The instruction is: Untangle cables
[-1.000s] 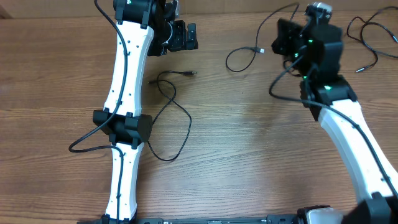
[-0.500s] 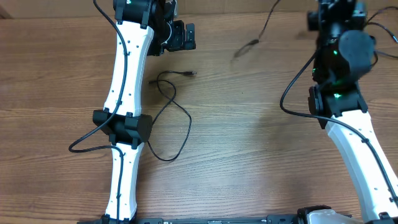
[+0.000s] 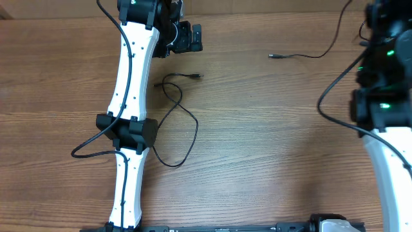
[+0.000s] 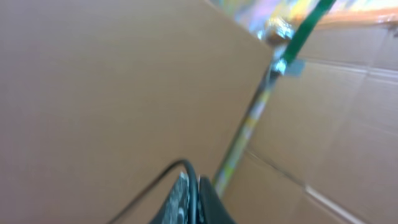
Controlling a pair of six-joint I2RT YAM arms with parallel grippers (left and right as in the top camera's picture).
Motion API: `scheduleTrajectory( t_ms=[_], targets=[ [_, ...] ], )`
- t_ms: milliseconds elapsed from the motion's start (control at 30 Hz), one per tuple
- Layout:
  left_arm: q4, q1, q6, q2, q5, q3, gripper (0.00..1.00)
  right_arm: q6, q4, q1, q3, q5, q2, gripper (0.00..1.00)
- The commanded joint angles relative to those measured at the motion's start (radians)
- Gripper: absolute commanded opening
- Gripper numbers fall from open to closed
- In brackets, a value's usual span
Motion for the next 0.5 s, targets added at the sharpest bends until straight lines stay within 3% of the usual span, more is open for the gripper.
scheduleTrajectory(
  t_ms=[0, 267, 467],
  targets=[
    [-0.002, -0.008, 0.019, -0.026, -0.008, 0.015, 1.0, 0.179, -0.176, -0.108, 0.167, -0.092, -0.035, 0.04],
    [-0.002, -0.023, 0.019, -0.026, -0.008, 0.015, 1.0, 0.331, -0.771, -0.378, 0.551, -0.197, 0.029, 0.03],
    [-0.002, -0.026, 0.019, -0.026, -0.008, 0.015, 1.0, 0.313, -0.697, -0.558, 0.616, -0.201, 0.073, 0.04]
  ],
)
